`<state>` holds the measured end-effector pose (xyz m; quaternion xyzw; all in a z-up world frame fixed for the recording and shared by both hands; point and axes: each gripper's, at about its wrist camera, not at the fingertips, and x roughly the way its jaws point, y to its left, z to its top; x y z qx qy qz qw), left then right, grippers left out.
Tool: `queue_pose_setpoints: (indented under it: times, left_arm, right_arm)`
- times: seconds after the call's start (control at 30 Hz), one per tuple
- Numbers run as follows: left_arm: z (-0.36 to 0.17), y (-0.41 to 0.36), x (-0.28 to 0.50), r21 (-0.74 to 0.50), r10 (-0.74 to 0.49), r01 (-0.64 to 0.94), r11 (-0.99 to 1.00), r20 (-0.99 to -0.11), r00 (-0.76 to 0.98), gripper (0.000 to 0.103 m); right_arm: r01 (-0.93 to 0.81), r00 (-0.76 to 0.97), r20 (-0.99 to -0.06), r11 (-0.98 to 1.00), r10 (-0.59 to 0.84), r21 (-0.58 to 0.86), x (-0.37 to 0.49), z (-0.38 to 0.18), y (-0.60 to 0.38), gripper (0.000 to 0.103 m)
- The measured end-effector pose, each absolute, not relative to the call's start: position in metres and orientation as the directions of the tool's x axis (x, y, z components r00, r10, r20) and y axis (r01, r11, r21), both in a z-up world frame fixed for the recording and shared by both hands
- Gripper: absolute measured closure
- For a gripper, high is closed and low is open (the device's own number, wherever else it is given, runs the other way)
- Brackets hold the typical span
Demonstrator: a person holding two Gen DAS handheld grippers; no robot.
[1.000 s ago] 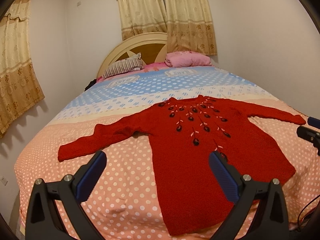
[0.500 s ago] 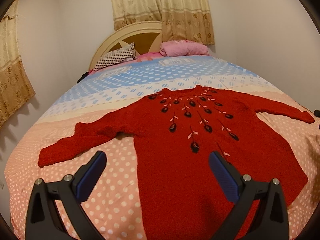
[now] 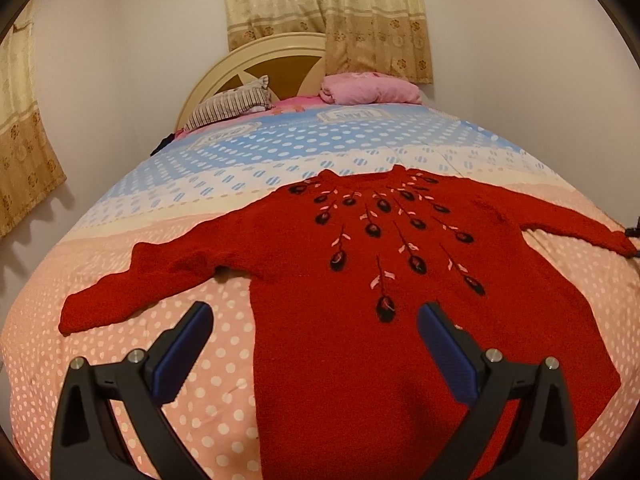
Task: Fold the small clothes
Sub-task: 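Grasp the sleeve cuff with the right gripper and lift it, then carry the held sleeve across the sweater body with the right gripper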
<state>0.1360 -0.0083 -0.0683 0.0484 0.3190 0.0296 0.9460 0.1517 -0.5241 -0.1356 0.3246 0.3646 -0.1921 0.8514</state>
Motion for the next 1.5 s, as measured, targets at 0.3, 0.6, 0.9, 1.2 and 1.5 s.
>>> queue_pose_setpoints:
  times: [0.3,0.6,0.9,1.2,1.5]
  left_arm:
    - [-0.074,-0.007,0.142,0.1,0.076,-0.017,0.995,-0.616,0.784,0.0]
    - [-0.08,0.002,0.149,0.093,0.083,-0.031,0.995,-0.623,0.778,0.0]
    - [-0.081,0.028,0.156,0.072,0.111,-0.084,0.994,-0.621,0.776,0.0]
    - [-0.077,0.058,0.151,0.022,0.138,-0.157,0.987,-0.605,0.784,0.0]
    - [-0.076,0.073,0.148,0.015,0.153,-0.179,0.984,-0.595,0.789,0.0]
  right_arm:
    - [0.515,0.653,-0.756,0.762,-0.05,0.394,0.171,-0.145,-0.517,0.087]
    - [0.408,0.738,-0.673,0.821,-0.04,0.399,0.199,-0.083,-0.485,0.088]
    - [0.27,0.791,-0.612,0.897,0.002,0.351,0.245,-0.023,-0.424,0.088]
    - [0.079,0.833,-0.541,0.943,0.117,0.325,0.276,0.03,-0.331,0.088]
    - [-0.094,0.844,-0.488,0.957,0.223,0.274,0.293,0.073,-0.241,0.088]
